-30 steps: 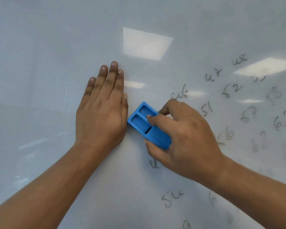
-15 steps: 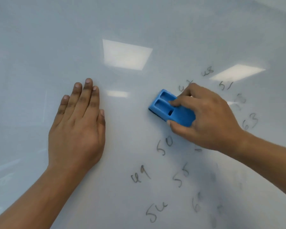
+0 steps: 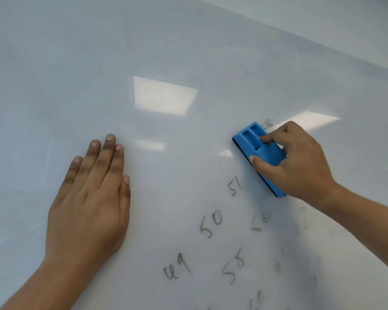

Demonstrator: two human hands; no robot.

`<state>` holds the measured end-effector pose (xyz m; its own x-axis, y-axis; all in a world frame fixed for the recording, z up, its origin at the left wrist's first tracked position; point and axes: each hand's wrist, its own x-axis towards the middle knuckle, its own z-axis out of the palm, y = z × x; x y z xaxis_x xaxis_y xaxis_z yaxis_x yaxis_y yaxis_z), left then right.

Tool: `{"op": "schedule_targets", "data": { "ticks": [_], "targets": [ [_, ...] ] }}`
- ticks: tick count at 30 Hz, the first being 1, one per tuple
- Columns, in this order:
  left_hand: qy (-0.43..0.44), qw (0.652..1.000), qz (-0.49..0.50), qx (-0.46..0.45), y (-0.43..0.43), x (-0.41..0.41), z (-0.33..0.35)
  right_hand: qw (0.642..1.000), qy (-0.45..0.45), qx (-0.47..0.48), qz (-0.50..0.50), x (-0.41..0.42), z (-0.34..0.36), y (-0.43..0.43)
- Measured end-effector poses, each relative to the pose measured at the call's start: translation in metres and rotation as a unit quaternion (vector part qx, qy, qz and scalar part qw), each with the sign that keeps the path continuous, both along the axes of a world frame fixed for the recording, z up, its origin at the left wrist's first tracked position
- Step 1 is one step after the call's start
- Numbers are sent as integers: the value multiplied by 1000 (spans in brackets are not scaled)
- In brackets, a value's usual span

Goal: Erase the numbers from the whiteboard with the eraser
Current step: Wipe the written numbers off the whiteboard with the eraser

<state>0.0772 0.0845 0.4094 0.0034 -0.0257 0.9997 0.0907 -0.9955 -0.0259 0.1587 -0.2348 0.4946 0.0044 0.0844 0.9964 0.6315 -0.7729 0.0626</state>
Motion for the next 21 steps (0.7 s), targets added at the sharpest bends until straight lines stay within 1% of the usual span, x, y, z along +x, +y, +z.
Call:
{"op": "schedule_targets", "data": {
  "ticks": [2, 3, 4, 5, 6, 8, 9, 10, 11, 14, 15, 17, 19, 21],
  "targets": [
    [-2, 1000, 1, 4, 0, 1, 0, 998, -9, -54, 9, -5, -7, 6],
    [-1, 1000, 1, 4, 1, 1, 0, 996, -11, -93, 1, -6, -13, 7],
    [-1, 1000, 0, 5, 2, 2, 0, 993, -17, -113, -16, -5, -16, 4],
    [-2, 1000, -2, 6, 2, 3, 0, 994, -23, -99, -36, -3, -12, -3],
    [-1, 1000, -2, 7, 3, 3, 0, 997, -19, -54, -50, 1, -5, -10],
    [5, 1000, -2, 7, 4, 4, 0, 997, 24, 54, -55, 8, 17, -23],
    [8, 1000, -2, 7, 5, 4, 1, 995, 36, 83, -51, 9, 24, -27],
    [9, 1000, -2, 7, 5, 4, 1, 994, 36, 88, -48, 10, 27, -26],
    [9, 1000, -2, 7, 5, 4, 1, 996, 25, 72, -44, 8, 25, -23],
    [5, 1000, -4, 4, 5, 5, 0, 998, -23, -23, -54, 5, 6, -15],
    [6, 1000, -5, 4, 6, 6, 0, 997, -27, -24, -67, 7, 5, -19],
    [3, 1000, -6, 6, 7, 7, 1, 995, 2, 49, -86, 14, 18, -32],
    [-3, 1000, -7, 8, 8, 8, 1, 988, 40, 124, -76, 18, 34, -43],
    [-8, 1000, -12, 10, 7, 9, 1, 988, 41, 135, -55, 18, 38, -42]
  ]
}}
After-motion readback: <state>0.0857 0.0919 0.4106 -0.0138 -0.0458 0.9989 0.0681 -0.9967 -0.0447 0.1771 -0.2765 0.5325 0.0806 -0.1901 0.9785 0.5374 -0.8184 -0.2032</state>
